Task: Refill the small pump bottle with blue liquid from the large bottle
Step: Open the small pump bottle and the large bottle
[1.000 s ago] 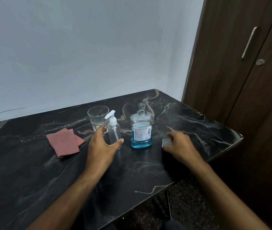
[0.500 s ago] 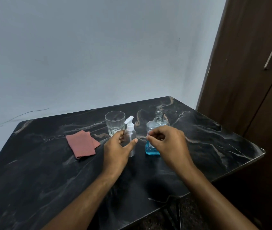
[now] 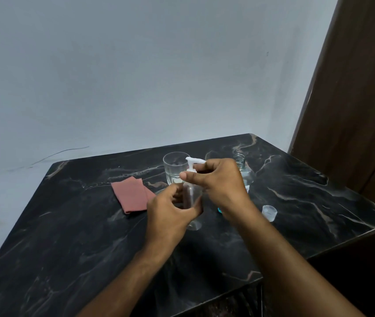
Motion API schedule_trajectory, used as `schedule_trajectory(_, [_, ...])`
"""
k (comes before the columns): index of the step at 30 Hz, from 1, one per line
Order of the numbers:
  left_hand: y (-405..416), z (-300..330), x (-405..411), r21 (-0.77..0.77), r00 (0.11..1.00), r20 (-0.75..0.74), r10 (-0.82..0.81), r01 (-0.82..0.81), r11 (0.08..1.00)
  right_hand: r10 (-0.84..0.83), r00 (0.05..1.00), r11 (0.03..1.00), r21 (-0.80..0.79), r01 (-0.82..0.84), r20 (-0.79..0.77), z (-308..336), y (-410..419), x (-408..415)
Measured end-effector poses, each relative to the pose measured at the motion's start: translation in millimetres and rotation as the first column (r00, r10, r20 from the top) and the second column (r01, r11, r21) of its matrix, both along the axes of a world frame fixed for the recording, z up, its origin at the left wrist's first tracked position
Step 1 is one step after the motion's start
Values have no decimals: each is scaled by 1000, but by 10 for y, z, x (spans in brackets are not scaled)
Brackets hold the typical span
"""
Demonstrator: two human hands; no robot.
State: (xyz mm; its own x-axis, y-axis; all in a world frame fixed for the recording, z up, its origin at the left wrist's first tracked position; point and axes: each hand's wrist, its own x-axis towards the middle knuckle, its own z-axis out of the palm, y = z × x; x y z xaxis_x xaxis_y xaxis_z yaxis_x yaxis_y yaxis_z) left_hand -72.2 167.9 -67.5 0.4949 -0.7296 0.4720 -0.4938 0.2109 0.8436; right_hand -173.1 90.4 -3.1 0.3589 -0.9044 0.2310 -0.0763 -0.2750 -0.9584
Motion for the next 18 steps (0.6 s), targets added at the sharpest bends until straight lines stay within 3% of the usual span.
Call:
schedule_trajectory(3, [7,-11,46,26,1000,-24,12,-11,1000,170,983,974,141,-178,72,29,-8,-49])
schedule_trajectory(8, [10,1,51,28,1000,-4,-11,11,1000,59,998,998,32,-59,17,-44,1,1])
schedule_trajectory(14, [5,0,95,-2,999,18,-27,27,1000,132,981,984,103,-147,142,-45,-3,-13])
schedule_trajectory(18, [-9,-13,127,40,999,29,-39,38,998,81,996,996,27,-82,33,-89,32,22])
